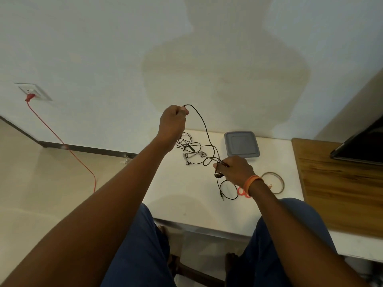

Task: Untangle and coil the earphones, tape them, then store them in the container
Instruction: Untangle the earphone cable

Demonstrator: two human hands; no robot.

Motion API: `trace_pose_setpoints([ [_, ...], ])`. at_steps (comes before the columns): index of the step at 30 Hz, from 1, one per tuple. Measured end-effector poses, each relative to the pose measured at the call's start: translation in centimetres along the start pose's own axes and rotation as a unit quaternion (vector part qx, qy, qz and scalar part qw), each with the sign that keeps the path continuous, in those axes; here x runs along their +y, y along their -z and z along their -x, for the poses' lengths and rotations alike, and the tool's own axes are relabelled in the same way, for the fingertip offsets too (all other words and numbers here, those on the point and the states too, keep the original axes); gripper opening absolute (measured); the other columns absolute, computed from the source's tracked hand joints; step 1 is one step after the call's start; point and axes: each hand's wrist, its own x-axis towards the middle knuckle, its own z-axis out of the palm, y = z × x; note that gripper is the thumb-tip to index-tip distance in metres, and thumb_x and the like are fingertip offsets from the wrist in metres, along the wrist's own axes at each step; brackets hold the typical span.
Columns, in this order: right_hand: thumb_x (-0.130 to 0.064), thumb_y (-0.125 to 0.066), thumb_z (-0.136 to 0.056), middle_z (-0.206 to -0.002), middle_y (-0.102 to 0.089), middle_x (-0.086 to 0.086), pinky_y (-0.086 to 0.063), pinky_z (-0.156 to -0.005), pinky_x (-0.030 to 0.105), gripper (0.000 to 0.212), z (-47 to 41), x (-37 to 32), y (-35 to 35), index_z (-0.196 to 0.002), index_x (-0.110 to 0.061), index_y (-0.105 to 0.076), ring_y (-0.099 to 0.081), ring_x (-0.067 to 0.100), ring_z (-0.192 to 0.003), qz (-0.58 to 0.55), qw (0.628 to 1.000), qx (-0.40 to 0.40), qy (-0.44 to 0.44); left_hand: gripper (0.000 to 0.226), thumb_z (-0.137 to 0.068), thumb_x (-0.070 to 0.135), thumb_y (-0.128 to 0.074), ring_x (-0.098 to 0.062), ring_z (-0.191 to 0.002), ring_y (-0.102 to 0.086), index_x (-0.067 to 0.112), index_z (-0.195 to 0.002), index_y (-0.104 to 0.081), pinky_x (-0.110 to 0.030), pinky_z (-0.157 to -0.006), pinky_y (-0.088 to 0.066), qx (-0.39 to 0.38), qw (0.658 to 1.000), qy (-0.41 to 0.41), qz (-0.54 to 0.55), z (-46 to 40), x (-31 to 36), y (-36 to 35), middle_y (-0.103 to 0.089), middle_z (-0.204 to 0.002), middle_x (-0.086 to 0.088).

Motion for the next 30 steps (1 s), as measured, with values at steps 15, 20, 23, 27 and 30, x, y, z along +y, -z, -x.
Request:
trace_pose_setpoints([
  [15, -0.029, -0.057, -0.092, -0.05, -0.06, 0.009, -0.041, -0.057, 0.023, 0.039, 0.9, -1.4, 0.2, -0.077, 0.004, -0.07, -0.05, 0.014, -0.05, -0.231, 0.972, -0.016, -0.032, 0.031, -0.073, 0.019, -0.084, -0.014, -0.067, -0.056, 0.014, -0.072, -0.053, -0.033, -0.063, -0.047, -0.187, 0.973, -0.061, -0.12, 5.8, -7.9, -3.1, -0.064, -0.072, 0.001],
  [20, -0.03, -0.057, -0.093, -0.049, -0.05, 0.008, -0.042, -0.067, 0.034, 0.037, 0.7, -1.7, 0.4, -0.078, 0.002, -0.068, -0.049, 0.018, -0.051, -0.35, 0.934, -0.008, -0.068, 0.034, -0.076, 0.009, -0.078, -0.027, -0.067, -0.059, 0.015, -0.069, -0.045, -0.021, -0.055, -0.042, -0.176, 0.973, -0.055, -0.141, 5.3, -8.0, -2.3, -0.052, -0.07, 0.0],
  [23, -0.034, -0.054, -0.094, -0.047, -0.048, 0.003, -0.043, -0.07, 0.035, 0.034, 0.9, -1.6, 0.7, -0.08, -0.007, -0.068, -0.055, 0.018, -0.06, -0.393, 0.916, -0.009, -0.078, 0.038, -0.074, 0.01, -0.08, -0.022, -0.071, -0.053, 0.016, -0.068, -0.043, -0.027, -0.062, -0.04, -0.195, 0.962, -0.044, -0.184, 5.8, -8.8, -2.5, -0.052, -0.073, -0.003],
  [27, -0.043, -0.053, -0.094, -0.051, -0.052, 0.003, -0.045, -0.073, 0.037, 0.04, 0.9, -1.6, 0.7, -0.089, -0.008, -0.071, -0.06, 0.02, -0.066, -0.399, 0.913, -0.036, -0.075, 0.039, -0.073, 0.011, -0.083, -0.017, -0.06, -0.048, 0.014, -0.079, -0.044, -0.023, -0.044, -0.035, -0.224, 0.971, 0.052, -0.065, 6.1, -9.1, -3.0, -0.062, -0.076, -0.008],
  [30, -0.043, -0.051, -0.096, -0.047, -0.044, 0.005, -0.046, -0.064, 0.032, 0.045, 1.0, -1.8, 0.7, -0.095, -0.004, -0.072, -0.049, 0.017, -0.052, -0.381, 0.921, -0.04, -0.071, 0.039, -0.078, 0.023, -0.081, -0.013, -0.054, -0.037, 0.014, -0.083, -0.043, -0.023, -0.041, -0.03, -0.22, 0.969, 0.098, -0.055, 5.7, -8.8, -2.6, -0.051, -0.068, -0.004],
])
